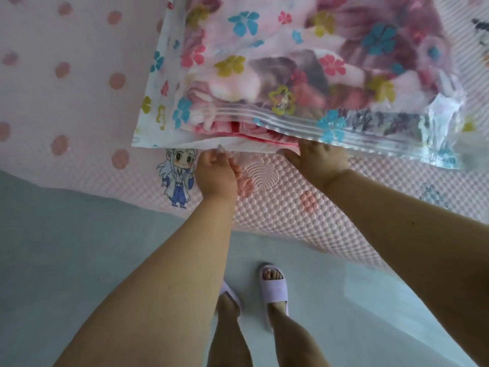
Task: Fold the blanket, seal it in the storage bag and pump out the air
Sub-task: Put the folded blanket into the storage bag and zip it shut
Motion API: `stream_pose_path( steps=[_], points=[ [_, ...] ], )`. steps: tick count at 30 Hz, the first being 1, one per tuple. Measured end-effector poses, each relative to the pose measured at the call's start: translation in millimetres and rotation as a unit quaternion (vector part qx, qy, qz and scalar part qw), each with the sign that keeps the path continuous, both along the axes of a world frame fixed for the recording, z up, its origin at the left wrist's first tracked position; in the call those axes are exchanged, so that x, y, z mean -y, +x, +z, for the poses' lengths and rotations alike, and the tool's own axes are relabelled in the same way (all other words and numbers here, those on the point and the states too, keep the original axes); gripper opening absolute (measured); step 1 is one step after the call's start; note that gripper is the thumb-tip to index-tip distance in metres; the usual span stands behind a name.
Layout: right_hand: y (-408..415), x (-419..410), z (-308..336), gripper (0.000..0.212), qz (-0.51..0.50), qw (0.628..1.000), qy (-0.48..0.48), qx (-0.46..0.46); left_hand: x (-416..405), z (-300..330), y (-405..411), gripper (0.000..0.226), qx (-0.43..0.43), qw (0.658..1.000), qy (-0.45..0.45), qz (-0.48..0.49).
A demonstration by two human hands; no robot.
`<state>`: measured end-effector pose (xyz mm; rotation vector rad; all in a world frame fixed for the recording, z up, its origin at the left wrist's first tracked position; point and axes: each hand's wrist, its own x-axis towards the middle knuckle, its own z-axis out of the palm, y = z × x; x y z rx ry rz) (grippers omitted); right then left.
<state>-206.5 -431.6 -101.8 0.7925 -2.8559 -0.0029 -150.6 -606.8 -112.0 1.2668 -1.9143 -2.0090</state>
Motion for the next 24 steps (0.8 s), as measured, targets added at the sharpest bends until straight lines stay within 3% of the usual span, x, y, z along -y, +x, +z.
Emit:
stream_pose_path(
  steps=[1,3,7,10,13,16,18,21,24],
  points=[
    [6,1,1,0.051,-0.001,1.000,-0.001,0.026,3,2,2,0.012,0.007,0.998,-0.052,-0.033],
    [22,4,-1,0.047,0.047,0.996,-0.051,0.064,7,1,7,0.025,0.011,0.986,-0.132,-0.104],
    [26,23,-5,0.058,0.004,0.974,-0.074,0.212,21,-5,-1,0.046,0.037,0.973,-0.158,-0.163],
    [21,29,-14,0.061,-0.032,0.970,-0.079,0.228,33,-14,-17,0.041,0.076,0.960,-0.169,-0.212],
    [18,29,-18,0.061,-0.044,0.965,-0.045,0.254,42,-20,-25,0.014,0.077,0.950,-0.176,-0.245],
    [10,18,-10,0.059,-0.103,0.969,-0.060,0.217,48,-16,-7,0.021,0.035,0.946,-0.195,-0.257],
    [-2,4,-4,0.055,-0.138,0.961,-0.084,0.224,50,-14,2,0.017,-0.001,0.948,-0.175,-0.265],
    [4,-5,5,0.048,-0.084,0.973,-0.061,0.206,37,-2,-1,0.010,-0.006,0.958,-0.065,-0.281],
    [29,-2,1,0.042,-0.065,0.996,-0.060,-0.008,3,8,-18,0.016,0.021,0.965,0.098,-0.243]
  ],
)
